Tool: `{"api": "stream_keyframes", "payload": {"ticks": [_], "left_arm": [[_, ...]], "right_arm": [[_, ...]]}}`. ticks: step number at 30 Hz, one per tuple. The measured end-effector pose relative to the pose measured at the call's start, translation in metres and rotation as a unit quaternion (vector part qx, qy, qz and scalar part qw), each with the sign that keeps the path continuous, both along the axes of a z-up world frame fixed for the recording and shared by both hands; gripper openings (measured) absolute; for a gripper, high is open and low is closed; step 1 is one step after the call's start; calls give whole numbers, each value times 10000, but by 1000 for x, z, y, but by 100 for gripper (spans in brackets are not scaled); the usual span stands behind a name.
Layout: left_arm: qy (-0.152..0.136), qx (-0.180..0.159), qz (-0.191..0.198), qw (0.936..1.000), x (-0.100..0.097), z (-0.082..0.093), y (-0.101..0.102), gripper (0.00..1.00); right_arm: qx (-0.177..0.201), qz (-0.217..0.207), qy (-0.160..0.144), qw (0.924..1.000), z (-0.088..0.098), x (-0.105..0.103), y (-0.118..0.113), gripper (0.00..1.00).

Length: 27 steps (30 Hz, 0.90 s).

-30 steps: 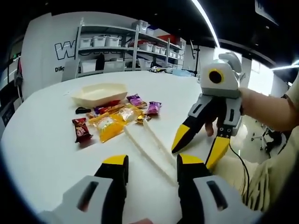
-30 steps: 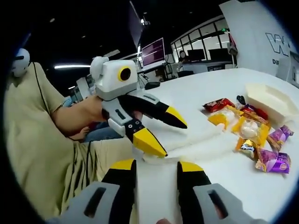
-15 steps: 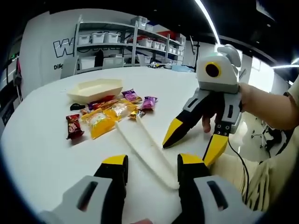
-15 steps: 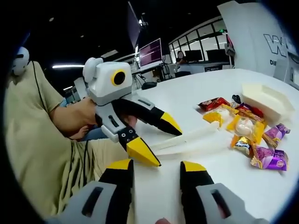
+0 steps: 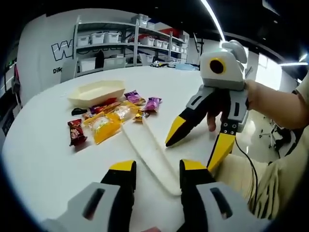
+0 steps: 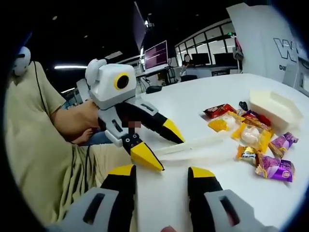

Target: Place the target food into the container with the food tongs after gripping and lifting it, then release it inside without dropping or visibly crushing the food.

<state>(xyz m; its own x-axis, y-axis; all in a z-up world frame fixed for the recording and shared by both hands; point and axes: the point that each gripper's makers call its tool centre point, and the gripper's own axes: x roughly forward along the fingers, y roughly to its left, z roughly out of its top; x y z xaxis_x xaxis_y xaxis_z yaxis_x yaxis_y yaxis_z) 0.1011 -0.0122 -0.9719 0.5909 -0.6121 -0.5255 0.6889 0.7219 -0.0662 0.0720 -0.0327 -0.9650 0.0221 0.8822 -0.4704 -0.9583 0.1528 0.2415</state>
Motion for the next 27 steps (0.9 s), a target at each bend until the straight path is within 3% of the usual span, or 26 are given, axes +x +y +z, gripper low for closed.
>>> {"api": "stream_keyframes", "payload": {"ticks": [18,27], "left_arm": [[69,114,54,9999,-2,-1,9,20],[86,155,107,9998,-1,-1,21,17]], "right_arm": [[-30,-211,-49,9998,-1,12,-7,40],[96,-431,-317,9985,10,23,-12,37]]}}
